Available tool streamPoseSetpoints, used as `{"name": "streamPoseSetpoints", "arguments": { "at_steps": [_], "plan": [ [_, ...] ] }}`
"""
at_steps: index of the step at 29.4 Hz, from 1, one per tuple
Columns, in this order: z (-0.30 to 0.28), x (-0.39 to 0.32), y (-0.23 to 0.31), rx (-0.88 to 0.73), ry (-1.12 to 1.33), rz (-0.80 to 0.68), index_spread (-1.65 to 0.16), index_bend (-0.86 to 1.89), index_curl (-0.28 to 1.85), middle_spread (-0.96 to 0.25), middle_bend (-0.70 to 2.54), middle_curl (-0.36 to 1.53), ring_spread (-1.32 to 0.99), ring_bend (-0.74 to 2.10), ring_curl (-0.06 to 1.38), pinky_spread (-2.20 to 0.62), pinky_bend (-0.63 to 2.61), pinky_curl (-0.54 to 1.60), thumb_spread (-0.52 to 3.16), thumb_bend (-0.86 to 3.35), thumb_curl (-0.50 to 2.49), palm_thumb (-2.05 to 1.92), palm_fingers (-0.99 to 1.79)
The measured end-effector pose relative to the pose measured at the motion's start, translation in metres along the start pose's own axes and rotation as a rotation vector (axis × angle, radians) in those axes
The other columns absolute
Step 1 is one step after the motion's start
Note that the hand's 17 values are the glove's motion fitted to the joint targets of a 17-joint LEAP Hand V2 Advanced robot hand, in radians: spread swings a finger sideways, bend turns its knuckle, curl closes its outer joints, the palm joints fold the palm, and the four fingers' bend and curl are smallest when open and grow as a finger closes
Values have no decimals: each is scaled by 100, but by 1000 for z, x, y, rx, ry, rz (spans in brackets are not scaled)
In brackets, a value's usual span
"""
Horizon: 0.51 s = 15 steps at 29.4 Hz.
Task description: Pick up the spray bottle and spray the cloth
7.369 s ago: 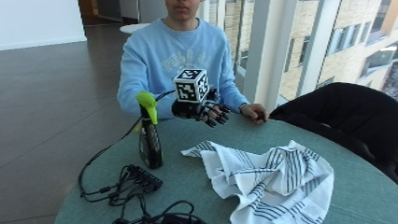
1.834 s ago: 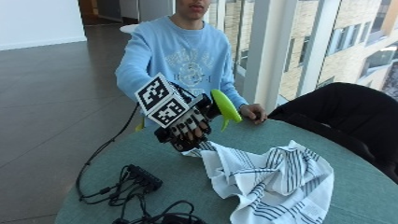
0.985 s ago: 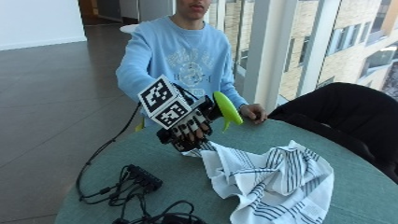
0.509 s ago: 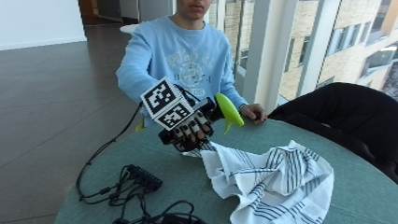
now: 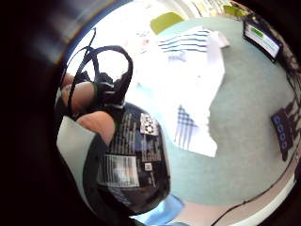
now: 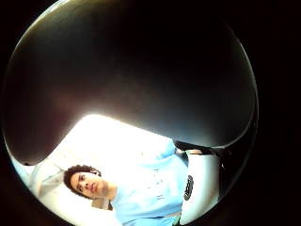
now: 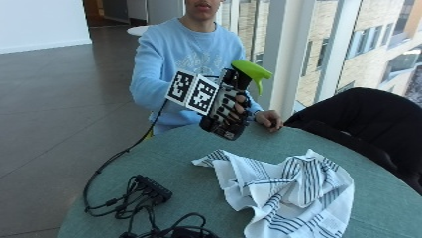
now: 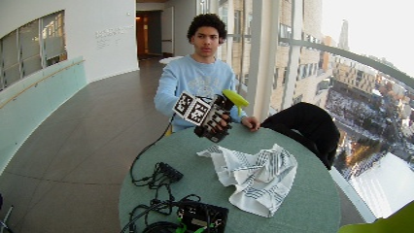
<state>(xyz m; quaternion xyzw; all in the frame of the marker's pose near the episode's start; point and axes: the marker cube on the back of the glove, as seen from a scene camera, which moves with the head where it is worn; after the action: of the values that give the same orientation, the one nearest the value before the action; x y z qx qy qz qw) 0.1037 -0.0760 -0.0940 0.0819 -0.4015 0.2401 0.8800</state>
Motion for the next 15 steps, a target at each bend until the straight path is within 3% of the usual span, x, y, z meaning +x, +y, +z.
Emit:
{"name": "streamPoseSetpoints", "arguments": {
  "at_steps": [9,15],
  "plan": [
    [99,-43,-18,-22,-174,-230,-24,13,36,-11,19,46,-3,41,37,13,25,37,72,-3,67,97,109],
    [171,-63,-32,-74,-229,-297,-24,13,36,-11,19,45,-3,41,37,13,24,37,73,-3,67,97,108]
  ]
}}
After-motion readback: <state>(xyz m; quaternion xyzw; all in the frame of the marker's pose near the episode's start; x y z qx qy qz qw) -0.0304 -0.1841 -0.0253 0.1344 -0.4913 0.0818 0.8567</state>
